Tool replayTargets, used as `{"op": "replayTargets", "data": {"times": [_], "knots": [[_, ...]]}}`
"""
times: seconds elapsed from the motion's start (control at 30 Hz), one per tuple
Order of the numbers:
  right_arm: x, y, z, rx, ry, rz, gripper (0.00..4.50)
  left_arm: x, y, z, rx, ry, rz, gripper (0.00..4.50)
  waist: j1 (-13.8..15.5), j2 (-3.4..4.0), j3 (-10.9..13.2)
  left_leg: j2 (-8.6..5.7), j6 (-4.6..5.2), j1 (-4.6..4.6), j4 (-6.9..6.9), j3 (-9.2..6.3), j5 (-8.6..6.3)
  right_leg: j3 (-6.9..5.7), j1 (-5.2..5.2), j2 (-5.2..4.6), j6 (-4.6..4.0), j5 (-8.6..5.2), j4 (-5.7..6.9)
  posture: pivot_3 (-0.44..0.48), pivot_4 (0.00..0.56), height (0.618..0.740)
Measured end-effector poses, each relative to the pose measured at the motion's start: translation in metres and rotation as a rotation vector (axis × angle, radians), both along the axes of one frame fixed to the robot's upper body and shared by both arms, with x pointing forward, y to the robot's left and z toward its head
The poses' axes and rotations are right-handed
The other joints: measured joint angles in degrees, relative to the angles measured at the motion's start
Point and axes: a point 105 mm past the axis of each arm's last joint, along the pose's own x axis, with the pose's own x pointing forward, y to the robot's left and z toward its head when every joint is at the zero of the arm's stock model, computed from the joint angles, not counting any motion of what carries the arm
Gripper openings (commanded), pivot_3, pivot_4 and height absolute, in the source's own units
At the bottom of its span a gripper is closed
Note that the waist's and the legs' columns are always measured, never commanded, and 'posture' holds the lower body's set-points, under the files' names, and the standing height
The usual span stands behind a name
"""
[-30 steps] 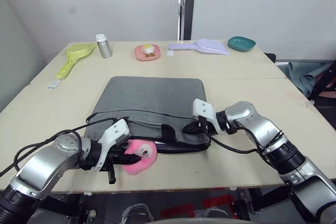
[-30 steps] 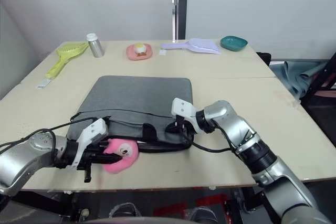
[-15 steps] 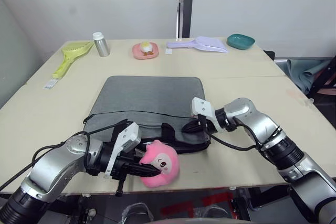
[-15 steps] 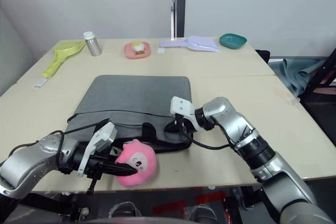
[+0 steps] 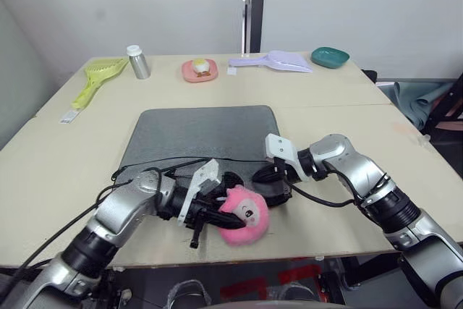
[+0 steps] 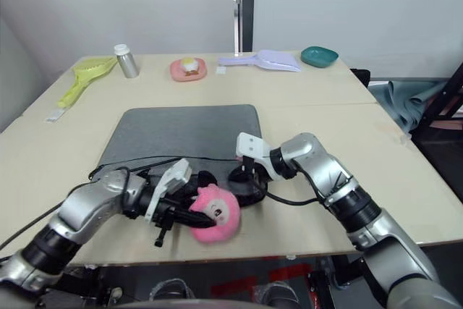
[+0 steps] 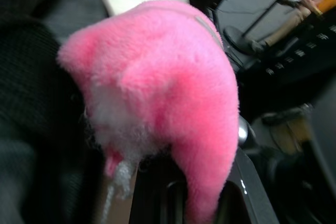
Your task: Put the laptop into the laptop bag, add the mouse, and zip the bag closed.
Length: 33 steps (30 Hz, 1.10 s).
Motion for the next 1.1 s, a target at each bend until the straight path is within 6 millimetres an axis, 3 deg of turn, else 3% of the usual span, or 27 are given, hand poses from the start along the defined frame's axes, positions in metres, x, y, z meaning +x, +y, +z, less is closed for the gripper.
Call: {"op": "replayTargets", "data": {"times": [0.07,0.23,0.37,0.53,0.77,0.87,0.97,1.1], "knots": [[0.0,0.0,0.0,-0.001,0.0,-0.002,0.0,0.003,-0.001,-0.002,-0.004,-0.01,0.012,0.02,0.1,-0.01,0.0,0.0,0.01,0.0,0.0,-0.01,0.0,-0.01,0.02,0.0,0.0,0.0,0.01,0.0,0.15,0.74],[0.0,0.0,0.0,-0.002,-0.002,-0.005,0.0,0.001,0.004,-0.003,0.009,-0.006,0.022,1.87,0.0,0.0,0.0,0.01,0.01,0.04,0.06,-0.01,0.0,0.0,0.03,0.0,0.0,0.01,0.08,0.0,0.15,0.74],[0.0,0.0,0.0,-0.002,-0.004,-0.001,0.0,-0.01,0.021,0.002,0.047,-0.005,0.032,3.24,-0.1,-0.01,0.0,0.04,0.01,0.0,0.06,-0.02,0.0,-0.01,-0.01,0.02,0.0,0.0,0.06,0.0,0.15,0.74],[0.001,0.0,0.0,-0.003,-0.002,-0.004,0.0,-0.024,0.06,0.021,0.138,-0.034,0.047,3.24,0.0,0.0,0.0,0.02,0.0,0.02,0.06,-0.01,-0.01,0.0,-0.01,0.01,0.01,0.0,0.05,0.0,0.15,0.74],[0.002,0.0,0.0,-0.002,-0.004,-0.004,0.0,-0.022,0.104,0.057,0.183,-0.133,0.138,3.24,-0.1,0.02,0.1,0.04,0.0,0.01,0.06,-0.01,-0.02,0.0,-0.04,0.03,0.01,-0.01,0.03,0.0,0.15,0.74],[0.002,0.0,0.001,0.003,-0.004,-0.004,0.0,-0.016,0.116,0.082,0.104,-0.2,0.199,3.24,-0.1,0.03,0.1,0.04,0.0,0.0,0.06,-0.01,-0.02,0.01,-0.07,0.04,0.01,0.0,0.05,0.0,0.15,0.74],[0.001,-0.001,0.005,0.033,0.003,-0.012,0.0,-0.008,0.142,0.118,0.009,-0.313,0.327,3.24,-0.2,0.04,0.2,0.06,0.0,-0.07,0.06,-0.01,-0.01,0.01,-0.15,0.06,0.0,0.0,0.05,0.0,0.15,0.74],[-0.002,-0.006,0.01,0.1,0.056,-0.049,0.0,-0.004,0.157,0.128,-0.066,-0.355,0.414,3.24,0.1,0.03,0.2,0.05,0.04,-0.45,0.1,-0.04,-0.01,-0.04,-0.47,0.05,-0.03,0.02,0.02,0.0,0.15,0.74]]}}
